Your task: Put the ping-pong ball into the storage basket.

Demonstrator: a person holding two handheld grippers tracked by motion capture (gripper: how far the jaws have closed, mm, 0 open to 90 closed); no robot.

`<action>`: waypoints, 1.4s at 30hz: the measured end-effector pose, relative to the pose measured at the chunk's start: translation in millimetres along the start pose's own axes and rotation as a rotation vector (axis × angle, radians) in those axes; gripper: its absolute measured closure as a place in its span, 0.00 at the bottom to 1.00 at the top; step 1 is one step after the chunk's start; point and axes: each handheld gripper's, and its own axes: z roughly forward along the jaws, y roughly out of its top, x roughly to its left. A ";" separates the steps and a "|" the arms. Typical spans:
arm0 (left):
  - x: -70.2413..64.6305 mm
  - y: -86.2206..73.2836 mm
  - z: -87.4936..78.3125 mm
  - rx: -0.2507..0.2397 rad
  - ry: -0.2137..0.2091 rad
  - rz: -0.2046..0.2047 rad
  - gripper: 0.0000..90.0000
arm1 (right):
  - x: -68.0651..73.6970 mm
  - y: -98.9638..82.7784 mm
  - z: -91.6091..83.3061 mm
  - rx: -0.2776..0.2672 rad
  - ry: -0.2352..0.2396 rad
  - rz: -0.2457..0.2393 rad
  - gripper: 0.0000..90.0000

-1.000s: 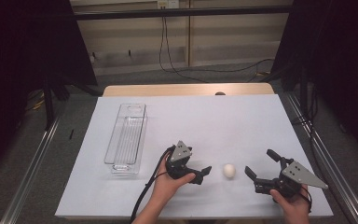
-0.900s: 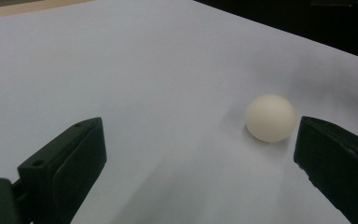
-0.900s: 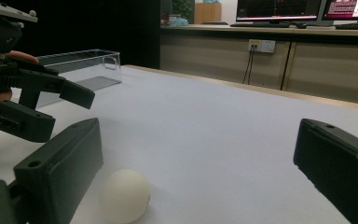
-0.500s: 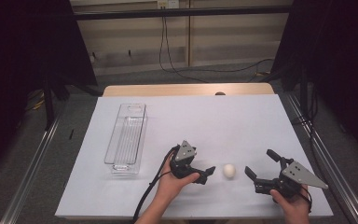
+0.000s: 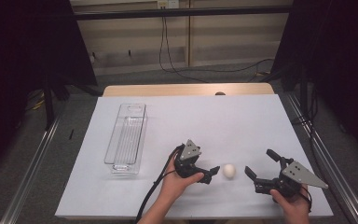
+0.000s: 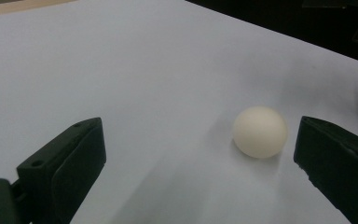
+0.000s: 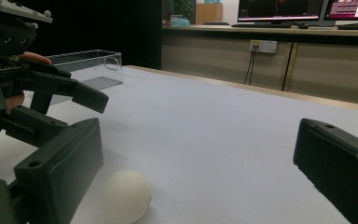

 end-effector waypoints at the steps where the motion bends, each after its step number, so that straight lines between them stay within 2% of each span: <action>1: -0.7 0.5 0.2 0.004 0.003 0.000 0.03 | 0.0 0.0 0.0 0.000 0.000 0.000 0.01; 12: -3.5 3.2 4.8 -0.004 -0.018 0.002 0.02 | -0.1 0.2 0.1 0.000 0.001 -0.002 0.01; 14: -4.5 4.0 5.4 0.006 -0.005 0.009 0.02 | -0.1 0.3 0.2 0.000 0.002 -0.003 0.01; 21: -8.6 5.2 11.4 0.014 -0.022 0.021 0.02 | -0.1 0.5 0.2 0.002 -0.003 0.000 0.01; 22: -8.8 6.1 11.3 0.028 -0.017 0.033 0.02 | -0.2 0.5 0.4 0.001 -0.002 -0.003 0.01; 26: -10.5 7.6 13.2 0.023 -0.009 0.031 0.02 | 0.0 0.0 1.1 0.000 0.002 -0.004 0.01; 30: -9.5 7.8 13.5 0.038 -0.006 0.048 0.03 | 0.9 0.2 1.2 0.001 -0.001 -0.004 0.01; 37: -10.3 8.1 14.5 0.042 -0.008 0.046 0.03 | 1.2 0.4 1.4 0.004 -0.003 0.007 0.01; 42: -11.6 8.0 15.8 0.054 -0.005 0.051 0.03 | 0.4 -0.3 2.0 0.005 0.003 -0.008 0.01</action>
